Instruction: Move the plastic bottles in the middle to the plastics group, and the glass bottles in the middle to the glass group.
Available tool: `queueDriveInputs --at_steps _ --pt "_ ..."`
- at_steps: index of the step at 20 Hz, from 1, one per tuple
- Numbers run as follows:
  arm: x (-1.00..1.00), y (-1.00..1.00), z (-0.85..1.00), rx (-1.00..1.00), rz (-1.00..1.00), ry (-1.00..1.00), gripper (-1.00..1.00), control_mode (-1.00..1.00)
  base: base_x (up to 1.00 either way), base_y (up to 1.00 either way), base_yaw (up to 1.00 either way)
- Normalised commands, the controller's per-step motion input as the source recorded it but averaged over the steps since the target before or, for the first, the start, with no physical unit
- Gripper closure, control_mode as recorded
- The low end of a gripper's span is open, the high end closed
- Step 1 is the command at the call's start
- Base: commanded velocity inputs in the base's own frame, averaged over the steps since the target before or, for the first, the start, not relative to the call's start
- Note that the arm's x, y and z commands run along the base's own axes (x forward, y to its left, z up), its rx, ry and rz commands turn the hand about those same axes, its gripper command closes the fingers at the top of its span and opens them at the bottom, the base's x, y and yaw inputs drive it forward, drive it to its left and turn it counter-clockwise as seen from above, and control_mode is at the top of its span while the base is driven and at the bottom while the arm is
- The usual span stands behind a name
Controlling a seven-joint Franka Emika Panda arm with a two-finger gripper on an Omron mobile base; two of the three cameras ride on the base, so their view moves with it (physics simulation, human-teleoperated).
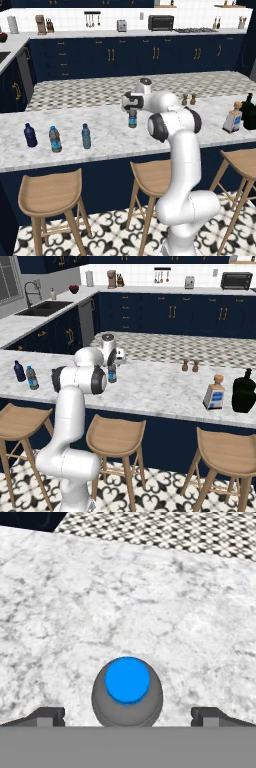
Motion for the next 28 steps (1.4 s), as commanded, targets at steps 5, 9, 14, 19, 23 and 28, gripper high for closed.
queueDriveInputs --at_steps 5,9,14,19,23,28 --pt "0.15 0.05 -0.17 0.00 0.00 0.05 -1.00 -1.00 0.00 0.00 0.00" --pt "0.19 0.03 -0.12 0.00 0.00 0.01 -1.00 -1.00 0.00 0.00 0.00" --pt "-0.02 0.02 -0.13 0.00 0.00 0.02 1.00 -1.00 0.00 0.00 0.00" --pt "-0.28 0.01 -0.43 0.00 0.00 0.05 1.00 -1.00 0.00 0.00 0.00" --pt "-0.51 0.00 -0.47 0.00 0.00 0.00 1.00 -1.00 0.00 0.00 0.00" --pt "-0.76 0.00 -0.10 0.00 0.02 -0.02 1.00 -1.00 0.00 0.00 0.00"
